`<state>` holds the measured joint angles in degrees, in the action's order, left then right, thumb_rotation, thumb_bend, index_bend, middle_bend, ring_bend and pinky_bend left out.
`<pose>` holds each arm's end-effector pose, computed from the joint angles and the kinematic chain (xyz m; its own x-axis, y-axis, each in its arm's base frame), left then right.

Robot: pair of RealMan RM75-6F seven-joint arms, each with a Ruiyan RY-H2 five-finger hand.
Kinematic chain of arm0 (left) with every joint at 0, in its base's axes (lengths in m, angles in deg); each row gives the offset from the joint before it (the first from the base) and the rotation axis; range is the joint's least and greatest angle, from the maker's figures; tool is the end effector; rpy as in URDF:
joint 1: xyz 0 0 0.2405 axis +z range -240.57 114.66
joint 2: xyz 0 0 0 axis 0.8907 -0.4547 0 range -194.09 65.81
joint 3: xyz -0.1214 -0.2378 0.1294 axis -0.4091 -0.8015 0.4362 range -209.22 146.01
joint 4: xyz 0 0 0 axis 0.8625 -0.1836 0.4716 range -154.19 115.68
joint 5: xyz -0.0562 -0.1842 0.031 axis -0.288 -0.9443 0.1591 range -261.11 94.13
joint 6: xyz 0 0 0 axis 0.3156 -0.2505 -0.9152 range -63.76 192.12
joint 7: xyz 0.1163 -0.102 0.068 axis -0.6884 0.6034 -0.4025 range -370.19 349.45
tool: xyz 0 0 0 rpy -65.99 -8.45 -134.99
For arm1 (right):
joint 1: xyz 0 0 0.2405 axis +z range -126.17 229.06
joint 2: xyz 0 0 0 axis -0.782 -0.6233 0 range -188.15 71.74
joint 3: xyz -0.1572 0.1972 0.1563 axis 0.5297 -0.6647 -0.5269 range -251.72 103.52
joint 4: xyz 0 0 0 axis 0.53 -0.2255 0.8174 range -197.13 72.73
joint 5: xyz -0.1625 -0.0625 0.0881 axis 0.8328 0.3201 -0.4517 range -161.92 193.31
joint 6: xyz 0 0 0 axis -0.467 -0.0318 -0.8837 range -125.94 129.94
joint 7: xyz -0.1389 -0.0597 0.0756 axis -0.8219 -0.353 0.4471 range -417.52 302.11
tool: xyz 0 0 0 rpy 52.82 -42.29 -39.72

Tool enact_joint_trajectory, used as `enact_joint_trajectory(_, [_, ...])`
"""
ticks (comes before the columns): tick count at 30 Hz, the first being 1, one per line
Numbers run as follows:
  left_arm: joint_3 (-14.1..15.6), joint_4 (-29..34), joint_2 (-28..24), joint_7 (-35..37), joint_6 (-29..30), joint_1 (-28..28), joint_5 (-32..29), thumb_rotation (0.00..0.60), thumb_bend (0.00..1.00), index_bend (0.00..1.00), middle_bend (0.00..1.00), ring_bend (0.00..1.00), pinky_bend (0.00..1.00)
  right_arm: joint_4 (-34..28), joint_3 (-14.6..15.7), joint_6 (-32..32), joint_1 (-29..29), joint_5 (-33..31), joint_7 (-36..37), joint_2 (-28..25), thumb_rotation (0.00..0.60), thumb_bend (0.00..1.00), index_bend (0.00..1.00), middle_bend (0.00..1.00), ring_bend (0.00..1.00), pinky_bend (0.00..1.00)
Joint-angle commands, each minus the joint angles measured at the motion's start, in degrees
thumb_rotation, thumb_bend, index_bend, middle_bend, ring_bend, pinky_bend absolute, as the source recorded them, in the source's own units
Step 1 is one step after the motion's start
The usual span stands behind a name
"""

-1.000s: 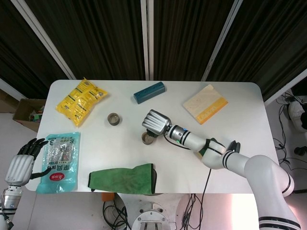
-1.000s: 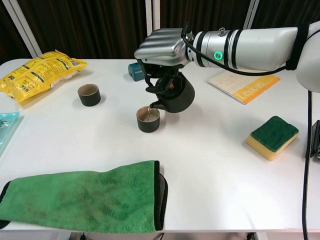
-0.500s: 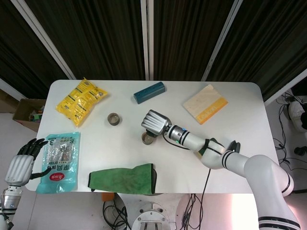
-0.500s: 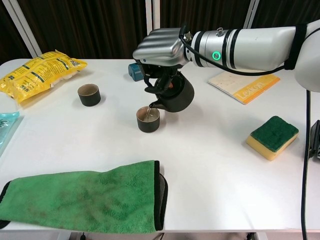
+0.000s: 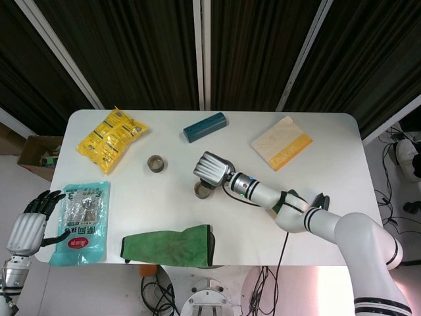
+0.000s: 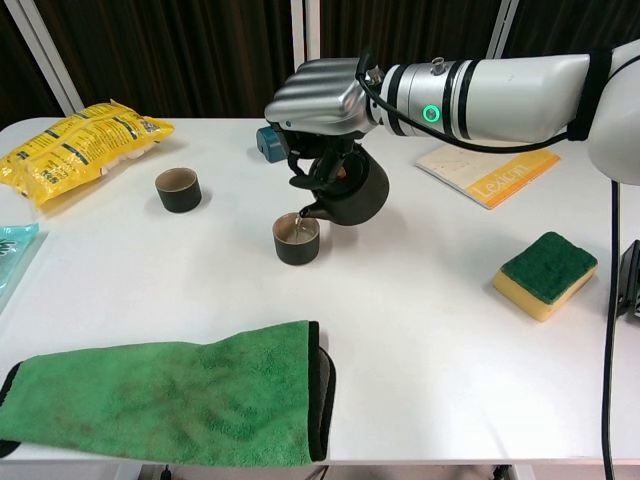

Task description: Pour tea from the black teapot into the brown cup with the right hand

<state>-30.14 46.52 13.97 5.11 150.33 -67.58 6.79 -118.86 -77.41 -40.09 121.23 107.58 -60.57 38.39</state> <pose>-0.3976 0.1964 0.1303 0.3573 0.0625 0.9319 0.9331 -0.0662 -0.3534 -0.0301 -0.4541 -0.0745 0.7898 0.0959 0.6059 -0.2682 -0.8343 0.4817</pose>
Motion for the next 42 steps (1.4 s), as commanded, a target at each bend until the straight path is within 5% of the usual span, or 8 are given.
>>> enact_joint_trajectory(1, [0.00, 0.06, -0.02, -0.09, 0.01, -0.01, 0.03, 0.600, 0.09, 0.17, 0.13, 0.09, 0.21, -0.09, 0.08, 0.07, 0.00, 0.03, -0.30, -0.09, 0.580, 0.48, 1.00, 1.00, 0.95, 0.80])
enact_joint_trajectory(42, [-0.14, 0.56, -0.26, -0.69, 0.54, 0.23, 0.07, 0.600, 0.09, 0.17, 0.13, 0.09, 0.21, -1.79, -0.46, 1.20, 0.18, -1.06, -3.92, -0.76, 0.600, 0.48, 1.00, 1.00, 0.95, 0.81])
